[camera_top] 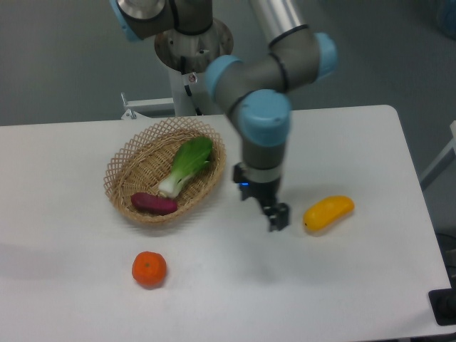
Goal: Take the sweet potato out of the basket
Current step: 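Move the open gripper from beside the yellow mango over the basket, then lower the gripper onto the purple sweet potato and close on it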
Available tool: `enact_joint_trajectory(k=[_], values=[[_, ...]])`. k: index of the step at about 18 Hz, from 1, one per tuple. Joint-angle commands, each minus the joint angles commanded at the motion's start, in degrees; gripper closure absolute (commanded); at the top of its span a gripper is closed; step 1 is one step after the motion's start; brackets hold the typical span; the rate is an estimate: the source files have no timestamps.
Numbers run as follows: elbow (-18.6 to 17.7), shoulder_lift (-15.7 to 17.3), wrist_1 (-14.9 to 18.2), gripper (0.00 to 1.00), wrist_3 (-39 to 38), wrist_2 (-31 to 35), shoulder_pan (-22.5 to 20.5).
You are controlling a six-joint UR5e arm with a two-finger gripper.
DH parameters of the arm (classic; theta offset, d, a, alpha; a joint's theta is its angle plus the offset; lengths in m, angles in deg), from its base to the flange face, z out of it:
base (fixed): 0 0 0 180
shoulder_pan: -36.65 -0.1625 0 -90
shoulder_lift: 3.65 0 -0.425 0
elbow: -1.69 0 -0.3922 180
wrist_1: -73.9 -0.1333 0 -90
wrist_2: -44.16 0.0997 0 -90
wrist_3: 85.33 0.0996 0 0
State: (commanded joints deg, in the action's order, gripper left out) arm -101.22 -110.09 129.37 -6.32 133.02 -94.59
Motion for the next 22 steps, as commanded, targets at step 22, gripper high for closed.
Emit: enact_joint_trajectory(k=[22], values=[[-10.02,2.64,-4.14,0.0,-2.91,-1.14,14.96]])
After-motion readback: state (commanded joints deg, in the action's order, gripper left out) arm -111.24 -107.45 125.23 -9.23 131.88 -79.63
